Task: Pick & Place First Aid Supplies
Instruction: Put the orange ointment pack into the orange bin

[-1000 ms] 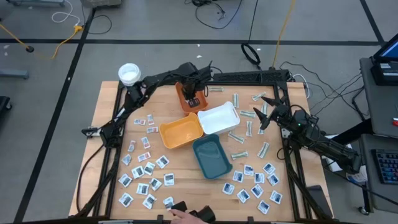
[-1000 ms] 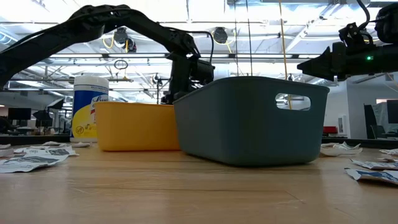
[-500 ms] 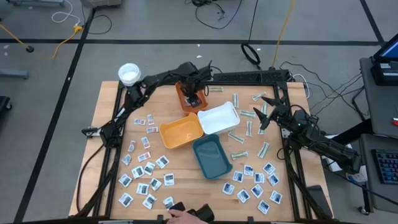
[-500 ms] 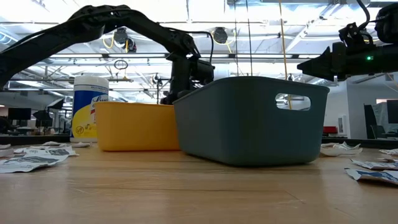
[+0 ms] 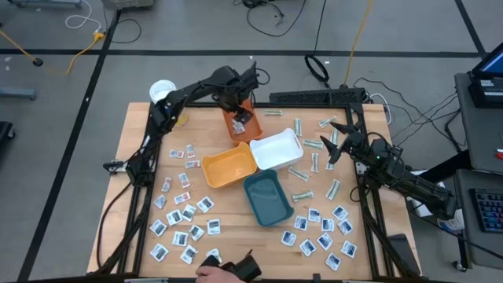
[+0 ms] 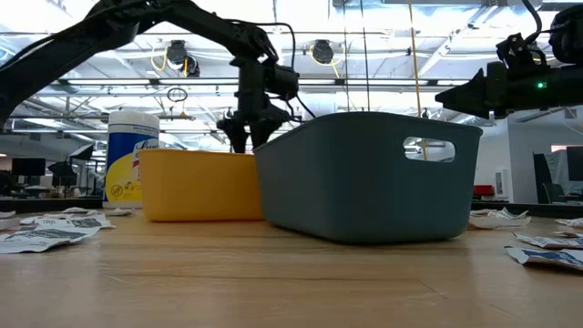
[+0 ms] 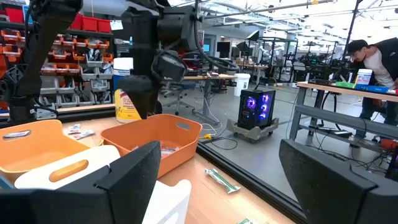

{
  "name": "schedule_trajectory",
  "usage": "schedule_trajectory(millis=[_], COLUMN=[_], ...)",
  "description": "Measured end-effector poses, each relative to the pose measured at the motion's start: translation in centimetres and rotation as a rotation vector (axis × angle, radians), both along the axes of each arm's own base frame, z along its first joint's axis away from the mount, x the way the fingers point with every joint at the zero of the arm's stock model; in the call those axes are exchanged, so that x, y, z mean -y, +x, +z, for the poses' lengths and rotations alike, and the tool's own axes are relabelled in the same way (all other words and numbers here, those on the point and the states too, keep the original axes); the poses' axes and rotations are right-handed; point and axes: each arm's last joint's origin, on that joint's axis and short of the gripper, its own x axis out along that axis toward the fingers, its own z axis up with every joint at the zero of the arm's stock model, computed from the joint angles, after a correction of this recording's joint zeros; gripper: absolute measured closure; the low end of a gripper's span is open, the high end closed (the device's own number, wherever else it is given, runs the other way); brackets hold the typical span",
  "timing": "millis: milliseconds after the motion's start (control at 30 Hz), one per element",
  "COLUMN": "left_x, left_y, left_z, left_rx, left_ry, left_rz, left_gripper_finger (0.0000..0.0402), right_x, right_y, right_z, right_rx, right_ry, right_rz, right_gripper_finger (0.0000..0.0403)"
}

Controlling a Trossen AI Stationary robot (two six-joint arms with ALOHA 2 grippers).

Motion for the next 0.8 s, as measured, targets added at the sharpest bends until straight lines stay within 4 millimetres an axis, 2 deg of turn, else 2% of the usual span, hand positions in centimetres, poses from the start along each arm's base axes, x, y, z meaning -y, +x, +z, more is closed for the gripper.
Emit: schedule_trajectory(millis=[300, 500, 800], left_x=[2.0, 4.3, 8.1], left_y=[-3.3, -6.6, -12.3], left_z=[0.2, -0.2, -1.4], left_rx=[-0.004, 0.041, -0.005], left_ry=[-0.002, 0.032, 0.020], left_rz=[0.066, 0.148, 0.281], left_gripper_finger=[0.0144, 0.0144, 0.0144], right_x=[0.0, 0.0, 0.0], right_y=[0.0, 0.0, 0.0], right_z=[0.0, 0.0, 0.0], right_rx=[0.000, 0.000, 0.000], right_ry=[0.000, 0.000, 0.000], right_rz=[0.000, 0.000, 0.000], right_gripper_finger=[0.0080, 0.0080, 0.0080])
